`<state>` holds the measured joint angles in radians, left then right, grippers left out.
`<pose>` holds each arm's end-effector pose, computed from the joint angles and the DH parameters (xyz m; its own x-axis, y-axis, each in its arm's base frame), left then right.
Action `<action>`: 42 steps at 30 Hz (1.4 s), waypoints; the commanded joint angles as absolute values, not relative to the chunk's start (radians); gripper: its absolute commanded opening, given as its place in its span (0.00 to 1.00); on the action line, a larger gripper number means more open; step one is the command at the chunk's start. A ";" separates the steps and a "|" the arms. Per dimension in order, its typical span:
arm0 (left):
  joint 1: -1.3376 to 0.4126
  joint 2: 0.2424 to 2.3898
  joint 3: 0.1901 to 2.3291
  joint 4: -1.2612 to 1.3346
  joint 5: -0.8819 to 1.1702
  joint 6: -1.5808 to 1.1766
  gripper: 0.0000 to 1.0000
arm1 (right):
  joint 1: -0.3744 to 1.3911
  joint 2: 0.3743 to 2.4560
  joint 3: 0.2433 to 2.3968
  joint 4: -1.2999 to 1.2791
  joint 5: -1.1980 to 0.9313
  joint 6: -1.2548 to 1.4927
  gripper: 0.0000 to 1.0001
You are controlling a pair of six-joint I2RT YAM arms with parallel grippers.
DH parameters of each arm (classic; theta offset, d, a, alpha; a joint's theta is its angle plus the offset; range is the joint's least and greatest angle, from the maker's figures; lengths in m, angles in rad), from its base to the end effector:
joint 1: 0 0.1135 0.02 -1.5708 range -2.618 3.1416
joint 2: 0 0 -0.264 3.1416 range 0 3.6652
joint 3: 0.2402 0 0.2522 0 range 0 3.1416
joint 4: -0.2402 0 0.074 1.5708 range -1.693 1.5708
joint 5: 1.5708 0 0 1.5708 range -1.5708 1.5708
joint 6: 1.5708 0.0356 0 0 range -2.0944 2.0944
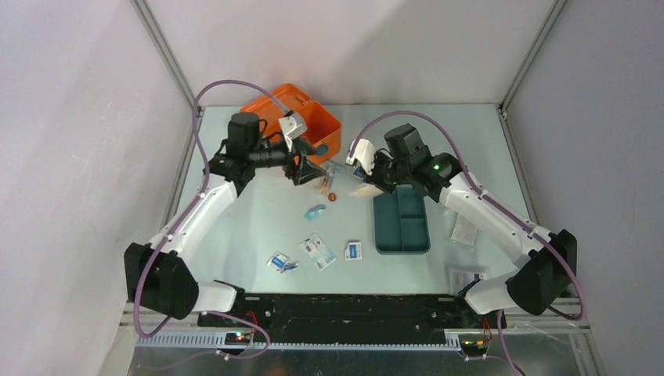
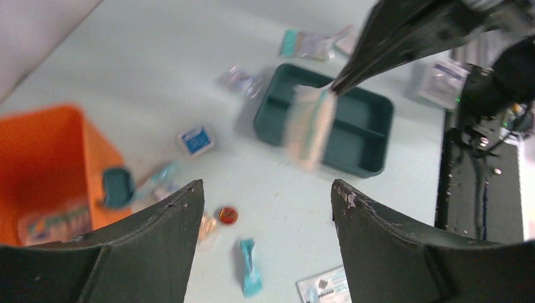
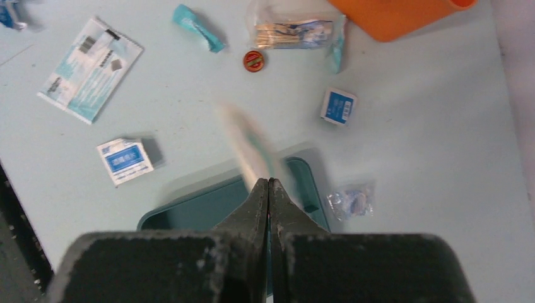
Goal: Organize the medicine kit
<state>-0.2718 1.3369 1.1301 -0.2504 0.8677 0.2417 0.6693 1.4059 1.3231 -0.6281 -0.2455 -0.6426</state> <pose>0.2797 -0.1061 0.3359 -0.2135 0.2202 -0.9518 0.9105 0.3979 -0.1122 0.2362 0.1979 0.3426 0.0375 -0.7115 -0.7017 -0.9041 0.2749 -0.3272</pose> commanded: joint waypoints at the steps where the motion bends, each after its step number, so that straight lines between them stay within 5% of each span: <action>1: -0.359 1.377 1.193 -0.219 1.029 0.357 0.79 | 0.651 1.390 1.377 -0.672 -0.342 -0.629 0.00; 24: -0.577 1.616 1.200 -0.028 0.965 0.362 0.71 | 0.538 1.370 1.447 -0.667 -0.497 -0.576 0.00; 29: -0.590 1.681 1.254 -0.022 0.958 0.367 0.56 | 0.537 1.371 1.447 -0.680 -0.502 -0.579 0.00; 37: -0.604 1.677 1.244 -0.018 0.966 0.356 0.14 | 0.518 1.361 1.435 -0.679 -0.486 -0.567 0.01; 42: -0.584 1.603 1.200 -0.044 0.889 0.366 0.06 | 0.469 1.312 1.430 -0.702 -0.541 -0.511 0.43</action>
